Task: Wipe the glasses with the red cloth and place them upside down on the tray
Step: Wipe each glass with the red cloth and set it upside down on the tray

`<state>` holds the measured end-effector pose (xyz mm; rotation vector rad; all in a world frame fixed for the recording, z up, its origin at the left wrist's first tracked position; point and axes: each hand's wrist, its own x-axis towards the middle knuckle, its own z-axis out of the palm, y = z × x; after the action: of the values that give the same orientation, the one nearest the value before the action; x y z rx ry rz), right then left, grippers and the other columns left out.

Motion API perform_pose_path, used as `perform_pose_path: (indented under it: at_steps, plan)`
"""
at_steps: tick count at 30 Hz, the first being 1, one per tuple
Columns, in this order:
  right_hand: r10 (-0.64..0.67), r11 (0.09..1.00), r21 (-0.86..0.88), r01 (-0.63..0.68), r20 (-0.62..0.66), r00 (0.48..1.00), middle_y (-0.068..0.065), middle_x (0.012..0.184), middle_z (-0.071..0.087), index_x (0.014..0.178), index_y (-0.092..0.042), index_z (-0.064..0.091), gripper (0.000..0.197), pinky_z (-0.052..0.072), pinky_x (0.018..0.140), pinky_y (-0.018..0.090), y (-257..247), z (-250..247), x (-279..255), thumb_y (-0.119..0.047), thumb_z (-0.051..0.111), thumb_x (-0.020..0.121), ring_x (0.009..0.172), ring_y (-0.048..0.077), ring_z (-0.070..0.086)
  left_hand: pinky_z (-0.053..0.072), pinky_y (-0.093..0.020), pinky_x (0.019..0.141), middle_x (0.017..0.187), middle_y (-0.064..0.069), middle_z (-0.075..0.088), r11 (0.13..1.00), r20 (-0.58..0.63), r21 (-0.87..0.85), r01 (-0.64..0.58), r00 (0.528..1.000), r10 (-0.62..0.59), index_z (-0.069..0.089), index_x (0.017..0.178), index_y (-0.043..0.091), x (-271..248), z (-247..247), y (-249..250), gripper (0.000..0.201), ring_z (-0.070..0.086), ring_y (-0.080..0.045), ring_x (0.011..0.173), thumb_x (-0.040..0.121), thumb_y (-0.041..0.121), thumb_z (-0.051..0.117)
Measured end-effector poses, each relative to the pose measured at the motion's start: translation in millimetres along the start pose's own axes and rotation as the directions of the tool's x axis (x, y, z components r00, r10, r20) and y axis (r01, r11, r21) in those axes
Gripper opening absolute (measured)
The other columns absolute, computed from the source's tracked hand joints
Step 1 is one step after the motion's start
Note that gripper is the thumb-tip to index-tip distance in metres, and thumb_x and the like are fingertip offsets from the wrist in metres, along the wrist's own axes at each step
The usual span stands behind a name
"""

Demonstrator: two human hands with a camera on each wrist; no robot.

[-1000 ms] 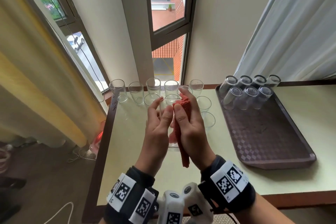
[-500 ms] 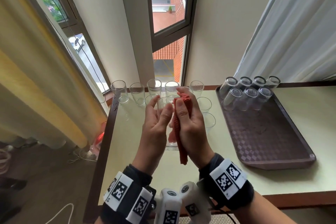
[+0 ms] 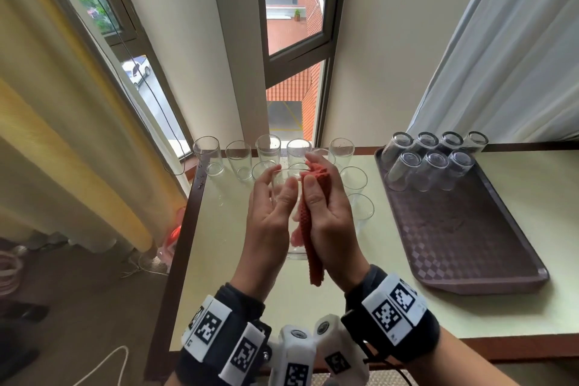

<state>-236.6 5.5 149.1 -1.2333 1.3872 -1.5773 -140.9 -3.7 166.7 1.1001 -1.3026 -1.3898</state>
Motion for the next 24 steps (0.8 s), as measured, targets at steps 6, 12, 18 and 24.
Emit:
perform_pose_path:
  at_steps: [6,12,18,24]
  plan:
    - [0.034,0.998,-0.047,-0.034,0.005,0.999,0.009,0.115,0.058,0.134,-0.043,0.044,0.061,0.049,0.086,0.065,-5,-4,8,-0.078,0.043,0.084,0.1,0.038,0.059,0.047,-0.025,0.089,0.125,0.0,0.062,1.0,0.005,0.026,-0.009,1.0,0.009,0.04,0.138,0.034,3,3,-2,0.048,0.062,-0.017,0.112,0.097,0.059,0.039]
    - [0.002,1.0,-0.009,-0.003,-0.011,1.0,0.008,0.113,0.057,0.137,-0.041,0.045,0.055,0.049,0.088,0.065,-2,-6,10,-0.068,0.044,0.089,0.098,0.03,0.057,0.043,-0.014,0.093,0.144,0.006,0.049,1.0,0.075,0.01,0.016,0.997,-0.017,0.04,0.143,0.034,9,3,-2,0.06,0.051,-0.002,0.128,0.091,0.063,0.049]
    - [0.021,0.999,-0.049,-0.022,-0.019,1.0,0.016,0.12,0.056,0.135,-0.046,0.044,0.061,0.048,0.088,0.067,5,-3,12,-0.079,0.043,0.083,0.106,0.042,0.058,0.046,-0.023,0.093,0.134,0.003,0.058,1.0,0.021,0.014,0.0,1.0,0.0,0.036,0.147,0.036,11,2,-7,0.064,0.061,-0.017,0.121,0.09,0.062,0.046]
    - [0.002,1.0,0.014,-0.002,-0.033,0.999,0.003,0.111,0.059,0.132,-0.041,0.048,0.059,0.049,0.088,0.065,4,-1,19,-0.076,0.044,0.085,0.096,0.031,0.057,0.042,-0.02,0.103,0.148,0.005,0.044,1.0,0.071,0.007,0.012,0.997,-0.012,0.037,0.138,0.047,14,0,-7,0.053,0.047,-0.008,0.133,0.087,0.06,0.043]
